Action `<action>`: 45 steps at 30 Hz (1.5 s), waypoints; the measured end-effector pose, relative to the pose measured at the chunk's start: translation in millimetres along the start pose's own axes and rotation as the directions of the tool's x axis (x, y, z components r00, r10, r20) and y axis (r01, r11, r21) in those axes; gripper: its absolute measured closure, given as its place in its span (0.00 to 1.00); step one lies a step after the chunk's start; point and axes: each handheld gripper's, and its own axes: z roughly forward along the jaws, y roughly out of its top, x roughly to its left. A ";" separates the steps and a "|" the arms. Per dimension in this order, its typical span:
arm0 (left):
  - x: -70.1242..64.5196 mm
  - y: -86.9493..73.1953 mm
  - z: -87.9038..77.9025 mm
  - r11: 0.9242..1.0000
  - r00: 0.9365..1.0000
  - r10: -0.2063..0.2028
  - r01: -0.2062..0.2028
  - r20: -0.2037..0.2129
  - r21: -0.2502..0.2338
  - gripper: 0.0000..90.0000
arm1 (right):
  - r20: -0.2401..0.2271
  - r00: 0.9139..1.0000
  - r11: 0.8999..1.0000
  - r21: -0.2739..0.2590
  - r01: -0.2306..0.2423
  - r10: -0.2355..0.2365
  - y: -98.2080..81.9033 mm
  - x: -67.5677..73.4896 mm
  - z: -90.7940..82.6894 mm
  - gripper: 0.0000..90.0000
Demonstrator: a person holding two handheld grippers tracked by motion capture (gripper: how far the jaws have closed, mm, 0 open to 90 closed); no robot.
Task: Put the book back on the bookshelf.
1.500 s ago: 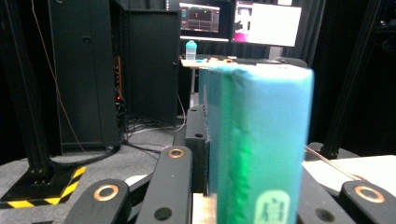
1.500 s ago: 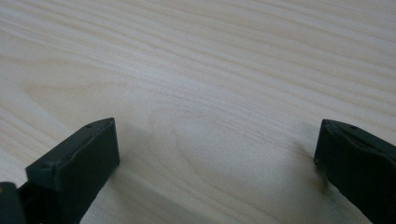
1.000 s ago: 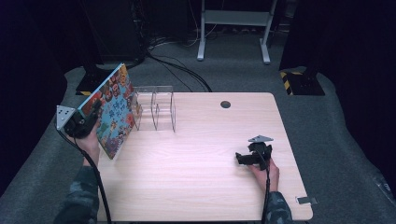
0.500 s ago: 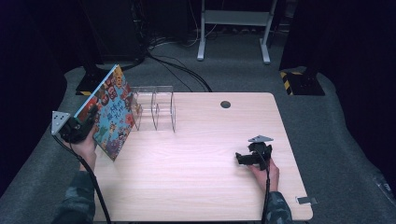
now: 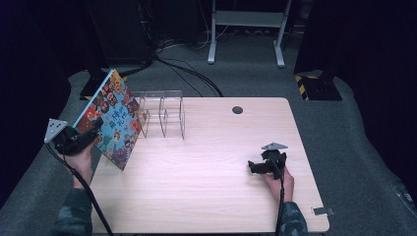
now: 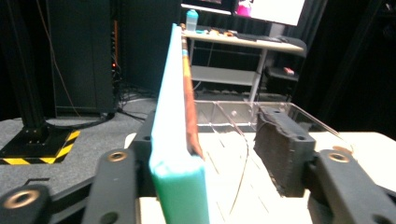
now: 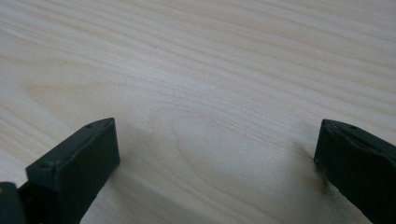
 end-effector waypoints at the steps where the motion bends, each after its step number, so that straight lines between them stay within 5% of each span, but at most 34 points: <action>1: -1.9 0.4 -2.6 1.000 1.000 0.014 -0.014 0.000 0.012 0.47 | 0.000 1.000 1.000 0.000 0.000 0.000 0.0 0.0 0.0 0.00; 8: -12.4 -3.5 -17.6 0.996 0.998 0.061 -0.060 -0.003 0.062 0.26 | 0.000 1.000 1.000 0.000 0.000 0.000 0.0 0.0 0.0 0.00; 17: -17.4 -23.2 -29.0 0.985 0.996 0.084 -0.087 0.032 0.152 0.14 | 0.000 1.000 1.000 0.000 0.000 0.000 0.0 0.0 0.0 0.00; 26: -22.7 -65.4 -31.0 0.959 0.996 0.084 -0.091 0.039 0.267 0.07 | 0.000 1.000 1.000 0.000 0.000 0.000 0.0 0.0 0.0 0.00; 31: -28.8 -102.2 -27.0 0.922 0.995 0.089 -0.101 0.049 0.374 0.04 | 0.000 1.000 1.000 -0.001 0.000 0.000 0.0 0.0 0.0 0.00; 37: -34.1 -147.8 -24.8 0.838 0.989 0.126 -0.149 0.081 0.525 0.00 | 0.000 1.000 1.000 0.000 0.000 0.000 0.0 0.0 0.0 0.00; 38: -35.4 -155.1 -24.0 0.832 0.987 0.143 -0.162 0.077 0.530 0.00 | 0.000 1.000 1.000 0.000 0.000 0.000 0.0 0.0 0.0 0.00; 40: -37.4 -158.2 -23.3 0.796 0.981 0.171 -0.190 0.086 0.575 0.00 | 0.000 1.000 1.000 0.000 0.000 0.000 0.0 0.1 0.0 0.00; 41: -37.8 -157.5 -25.0 0.797 0.980 0.176 -0.196 0.092 0.571 0.00 | 0.000 1.000 1.000 0.000 -0.001 0.001 -0.1 0.1 0.0 0.00; 42: -38.4 -158.6 -25.2 0.808 0.980 0.180 -0.195 0.081 0.556 0.00 | 0.000 1.000 1.000 0.000 0.000 0.000 -0.1 0.0 -0.1 0.00; 43: -37.9 -157.7 -25.4 0.791 0.980 0.176 -0.194 0.088 0.580 0.01 | 0.000 1.000 1.000 -0.001 0.000 0.000 -0.1 0.0 0.0 0.00; 45: -36.0 -157.4 -24.6 0.784 0.984 0.146 -0.178 0.103 0.594 0.01 | 0.001 1.000 1.000 0.000 0.000 0.000 -0.1 0.1 -0.1 0.00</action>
